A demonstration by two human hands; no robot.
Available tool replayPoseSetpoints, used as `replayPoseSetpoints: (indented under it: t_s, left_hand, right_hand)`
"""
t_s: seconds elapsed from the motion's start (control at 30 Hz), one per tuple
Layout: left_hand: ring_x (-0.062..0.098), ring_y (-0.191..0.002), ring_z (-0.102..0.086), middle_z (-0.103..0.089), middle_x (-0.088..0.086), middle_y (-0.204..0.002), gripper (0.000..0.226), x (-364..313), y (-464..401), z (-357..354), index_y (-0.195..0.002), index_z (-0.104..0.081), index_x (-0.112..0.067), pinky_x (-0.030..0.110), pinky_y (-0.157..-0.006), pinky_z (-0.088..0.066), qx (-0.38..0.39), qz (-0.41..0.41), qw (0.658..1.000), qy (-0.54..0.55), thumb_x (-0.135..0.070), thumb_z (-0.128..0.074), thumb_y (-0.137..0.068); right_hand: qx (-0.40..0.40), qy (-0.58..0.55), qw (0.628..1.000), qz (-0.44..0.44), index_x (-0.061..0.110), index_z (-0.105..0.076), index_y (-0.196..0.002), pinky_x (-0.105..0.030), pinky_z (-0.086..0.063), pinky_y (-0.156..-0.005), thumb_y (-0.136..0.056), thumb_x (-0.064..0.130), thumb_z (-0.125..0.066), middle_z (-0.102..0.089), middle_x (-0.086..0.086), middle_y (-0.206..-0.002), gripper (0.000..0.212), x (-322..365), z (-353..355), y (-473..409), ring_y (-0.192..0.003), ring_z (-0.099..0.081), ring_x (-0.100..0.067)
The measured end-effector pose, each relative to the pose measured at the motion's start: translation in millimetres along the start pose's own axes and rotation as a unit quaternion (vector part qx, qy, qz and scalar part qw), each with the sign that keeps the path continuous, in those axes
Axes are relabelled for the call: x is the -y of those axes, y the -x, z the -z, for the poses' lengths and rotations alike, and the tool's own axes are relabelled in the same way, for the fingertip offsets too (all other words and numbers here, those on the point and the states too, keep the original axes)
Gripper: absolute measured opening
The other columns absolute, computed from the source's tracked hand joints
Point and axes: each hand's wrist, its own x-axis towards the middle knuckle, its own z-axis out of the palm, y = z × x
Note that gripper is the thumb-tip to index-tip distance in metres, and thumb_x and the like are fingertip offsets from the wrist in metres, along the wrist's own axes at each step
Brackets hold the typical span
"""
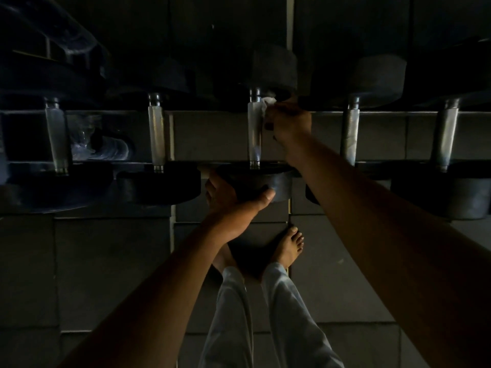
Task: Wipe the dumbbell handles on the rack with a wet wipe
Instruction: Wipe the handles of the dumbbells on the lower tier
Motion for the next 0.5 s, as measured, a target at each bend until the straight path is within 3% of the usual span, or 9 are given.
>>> replayPoseSetpoints:
  t_s: [0.1,0.2,0.3,0.4,0.5]
  left_hand:
    - [0.034,-0.157,-0.022,-0.019,0.003,-0.169,0.136,0.0,0.9,1.2,-0.166,-0.005,-0.029,0.058,-0.125,-0.034,0.005,-0.005,1.0,0.002,-0.061,-0.094,-0.069]
    - [0.034,-0.158,-0.023,-0.019,0.004,-0.171,0.139,-0.4,2.0,2.0,-0.167,-0.002,-0.03,0.059,-0.124,-0.034,0.009,-0.002,1.0,-0.004,-0.062,-0.093,-0.067]
    - [0.034,-0.159,-0.021,-0.018,0.002,-0.171,0.149,1.9,1.6,0.6,-0.166,0.0,-0.037,0.059,-0.125,-0.034,0.011,-0.001,1.0,0.004,-0.074,-0.092,-0.054]
    - [0.032,-0.16,-0.017,-0.014,0.002,-0.172,0.148,4.2,0.8,-1.2,-0.167,0.003,-0.034,0.052,-0.126,-0.027,0.011,-0.006,1.0,-0.003,-0.072,-0.092,-0.06]
    - [0.032,-0.16,-0.017,-0.014,0.002,-0.172,0.151,2.5,2.0,0.2,-0.167,0.002,-0.034,0.054,-0.128,-0.027,0.014,-0.008,1.0,-0.001,-0.078,-0.085,-0.051]
  right_hand:
    - [0.043,-0.052,0.997,-0.04,0.024,-0.068,-0.097,-0.039,-0.06,-0.086,-0.095,0.033,-0.07,-0.075,0.001,-0.102,0.009,7.3,5.3,2.2,-0.096,-0.074,-0.016]
    - [0.106,-0.11,0.985,-0.073,0.023,-0.068,-0.114,-0.038,-0.054,-0.089,-0.094,0.036,-0.071,-0.075,0.003,-0.11,0.024,4.4,14.1,7.1,-0.099,-0.073,-0.014]
    - [0.121,-0.097,0.986,-0.067,0.025,-0.068,-0.114,-0.039,-0.053,-0.092,-0.092,0.045,-0.073,-0.074,0.005,-0.113,0.03,2.9,14.6,7.0,-0.104,-0.07,-0.015]
    - [0.109,-0.06,0.991,-0.046,0.023,-0.068,-0.117,-0.04,-0.054,-0.094,-0.091,0.047,-0.073,-0.07,0.001,-0.116,0.035,3.7,12.9,3.5,-0.107,-0.066,-0.019]
    - [0.102,-0.03,0.993,-0.045,0.022,-0.07,-0.114,-0.034,-0.056,-0.083,-0.088,0.05,-0.076,-0.07,0.001,-0.11,0.039,1.2,16.3,2.9,-0.096,-0.064,-0.017]
